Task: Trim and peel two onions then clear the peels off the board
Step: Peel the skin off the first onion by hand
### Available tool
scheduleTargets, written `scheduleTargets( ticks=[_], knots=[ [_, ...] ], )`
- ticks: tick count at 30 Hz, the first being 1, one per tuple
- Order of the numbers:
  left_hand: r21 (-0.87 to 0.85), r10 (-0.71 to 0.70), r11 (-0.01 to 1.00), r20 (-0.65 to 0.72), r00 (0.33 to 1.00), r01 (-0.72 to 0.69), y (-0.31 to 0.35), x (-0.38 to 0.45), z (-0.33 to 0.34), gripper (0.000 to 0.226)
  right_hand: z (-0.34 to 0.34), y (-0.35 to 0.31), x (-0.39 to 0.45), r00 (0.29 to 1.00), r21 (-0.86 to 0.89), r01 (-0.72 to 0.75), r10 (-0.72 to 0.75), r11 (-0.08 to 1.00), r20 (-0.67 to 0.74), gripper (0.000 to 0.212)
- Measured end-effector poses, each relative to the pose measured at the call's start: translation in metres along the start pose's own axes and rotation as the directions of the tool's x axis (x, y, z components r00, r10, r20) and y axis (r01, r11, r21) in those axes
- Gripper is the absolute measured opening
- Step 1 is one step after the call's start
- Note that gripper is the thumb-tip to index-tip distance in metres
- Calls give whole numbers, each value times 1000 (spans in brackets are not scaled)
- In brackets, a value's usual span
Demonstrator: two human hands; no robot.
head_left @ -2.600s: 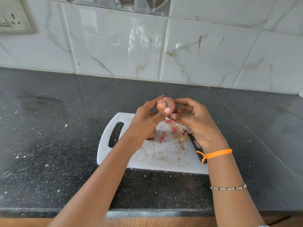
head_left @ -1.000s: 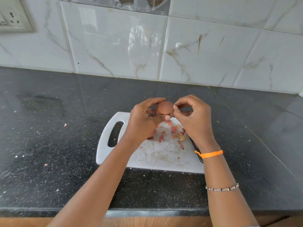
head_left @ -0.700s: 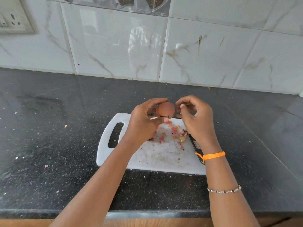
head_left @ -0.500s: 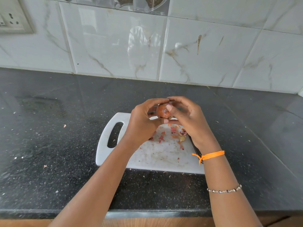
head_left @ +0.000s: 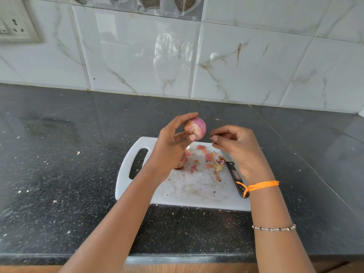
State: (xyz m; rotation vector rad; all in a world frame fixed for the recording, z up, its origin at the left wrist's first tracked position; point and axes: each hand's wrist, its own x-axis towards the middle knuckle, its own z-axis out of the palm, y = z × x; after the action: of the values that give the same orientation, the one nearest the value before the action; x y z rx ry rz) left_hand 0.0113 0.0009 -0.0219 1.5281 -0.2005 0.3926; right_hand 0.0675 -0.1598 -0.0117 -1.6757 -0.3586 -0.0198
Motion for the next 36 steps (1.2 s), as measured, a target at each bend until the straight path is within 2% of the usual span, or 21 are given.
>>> scheduleTargets(
  ticks=[3, 6, 8, 10, 18, 22, 25, 28, 31, 34, 36],
  knots=[
    [-36, -19, 999, 41, 999, 21, -2, 1, 1, 42, 3, -1, -2, 995, -110, 8, 3, 994, 100, 11],
    [-83, -48, 995, 51, 998, 53, -3, 1, 3, 40, 3, -3, -2, 987, -83, 79, -66, 993, 144, 32],
    [-110, -65, 992, 44, 997, 69, -2, 1, 4, 34, 2, -6, -4, 974, -21, 90, -83, 996, 211, 49],
    [-121, -70, 990, 30, 997, 73, 0, 1, 5, 27, 2, -8, -5, 952, -2, 110, -105, 994, 287, 57],
    [-131, -115, 986, -61, 991, 106, 1, 2, 2, 13, 1, -6, -6, 910, 69, 108, -126, 992, 395, 53],
    [-172, -109, 980, -51, 993, 99, 0, 2, 2, 12, 1, -5, -5, 903, 26, 173, -169, 985, 396, 55],
    [-186, -62, 981, -31, 998, 55, -1, 2, 2, 21, 2, -4, -5, 908, 49, 157, -163, 986, 385, 57],
    [-196, -43, 980, -7, 999, 40, -1, 1, 4, 32, 5, -4, -5, 926, 71, 153, -168, 986, 337, 53],
    [-201, -70, 977, 8, 998, 70, 2, 0, 6, 34, 7, -4, -4, 947, 66, 153, -165, 986, 276, 51],
    [-118, -67, 991, -57, 996, 60, 2, 2, 1, 28, 6, -4, -3, 963, 32, 142, -146, 989, 226, 49],
    [65, 27, 998, -156, 987, -18, 2, 3, 0, 21, 6, -5, -3, 966, 20, 137, -138, 990, 217, 49]
  ],
)
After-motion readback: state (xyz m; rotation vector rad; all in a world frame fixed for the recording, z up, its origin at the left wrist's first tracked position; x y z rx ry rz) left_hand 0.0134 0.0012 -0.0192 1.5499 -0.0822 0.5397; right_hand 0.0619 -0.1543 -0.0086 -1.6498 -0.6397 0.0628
